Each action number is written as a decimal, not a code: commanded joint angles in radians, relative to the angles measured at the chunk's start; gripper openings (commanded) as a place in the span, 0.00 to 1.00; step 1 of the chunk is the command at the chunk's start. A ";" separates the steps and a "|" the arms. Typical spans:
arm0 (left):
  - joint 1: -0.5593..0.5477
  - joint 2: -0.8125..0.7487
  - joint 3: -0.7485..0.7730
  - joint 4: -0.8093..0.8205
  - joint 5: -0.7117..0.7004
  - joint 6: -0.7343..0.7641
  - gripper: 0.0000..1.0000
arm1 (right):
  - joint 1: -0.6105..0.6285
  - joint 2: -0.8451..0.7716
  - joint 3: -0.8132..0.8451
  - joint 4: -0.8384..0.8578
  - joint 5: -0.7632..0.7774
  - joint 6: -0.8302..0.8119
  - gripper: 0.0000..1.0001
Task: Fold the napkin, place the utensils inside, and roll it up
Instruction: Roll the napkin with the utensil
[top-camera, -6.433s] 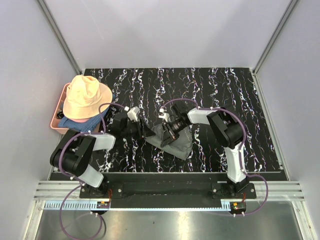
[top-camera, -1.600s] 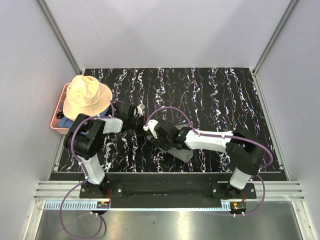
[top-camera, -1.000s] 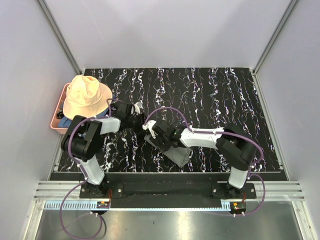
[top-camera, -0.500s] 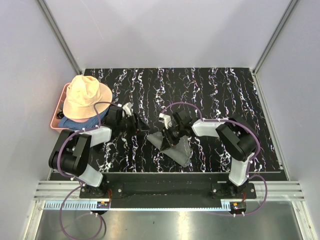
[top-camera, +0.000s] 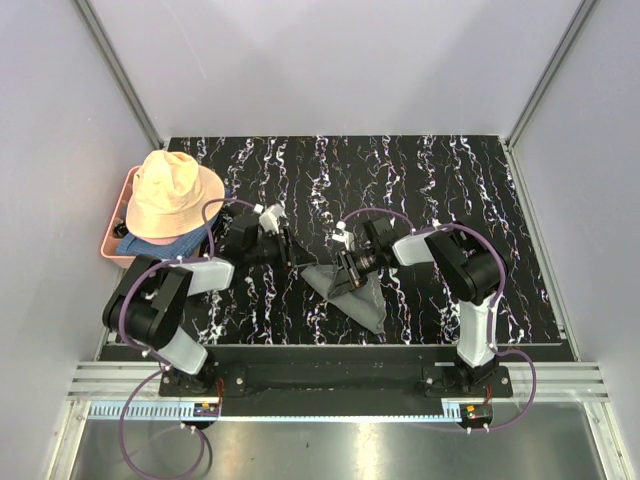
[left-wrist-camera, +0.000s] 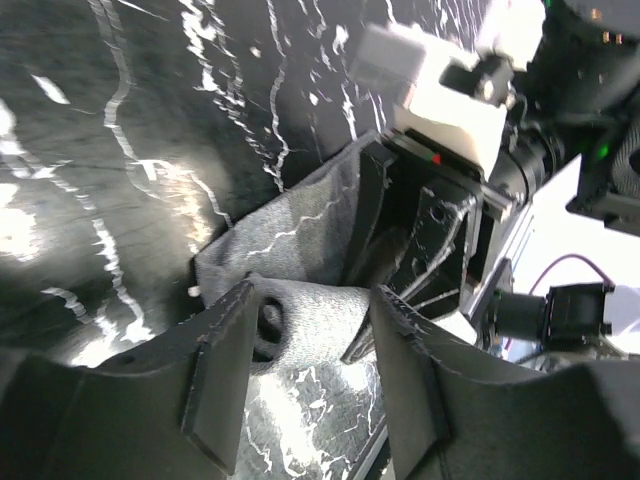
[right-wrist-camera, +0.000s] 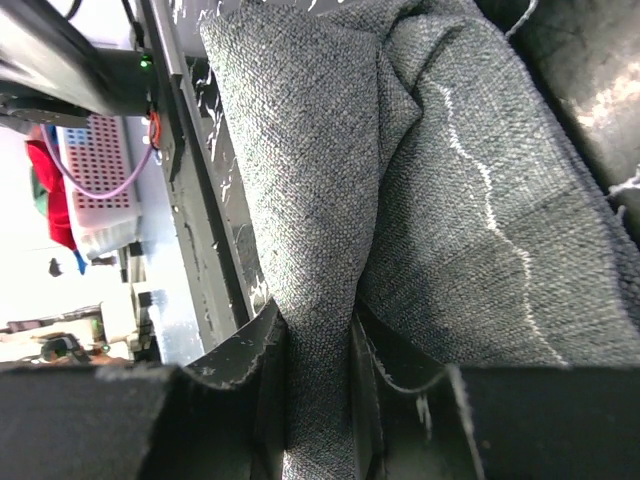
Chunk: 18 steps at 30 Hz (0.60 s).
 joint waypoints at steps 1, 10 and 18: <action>-0.022 0.055 0.018 0.112 0.047 -0.001 0.48 | -0.018 0.020 -0.012 0.048 -0.051 0.030 0.29; -0.048 0.125 0.030 0.117 0.059 -0.010 0.09 | -0.032 0.024 0.017 0.041 -0.016 0.053 0.41; -0.054 0.181 0.132 -0.114 0.009 0.054 0.00 | -0.032 -0.140 0.138 -0.260 0.223 -0.033 0.71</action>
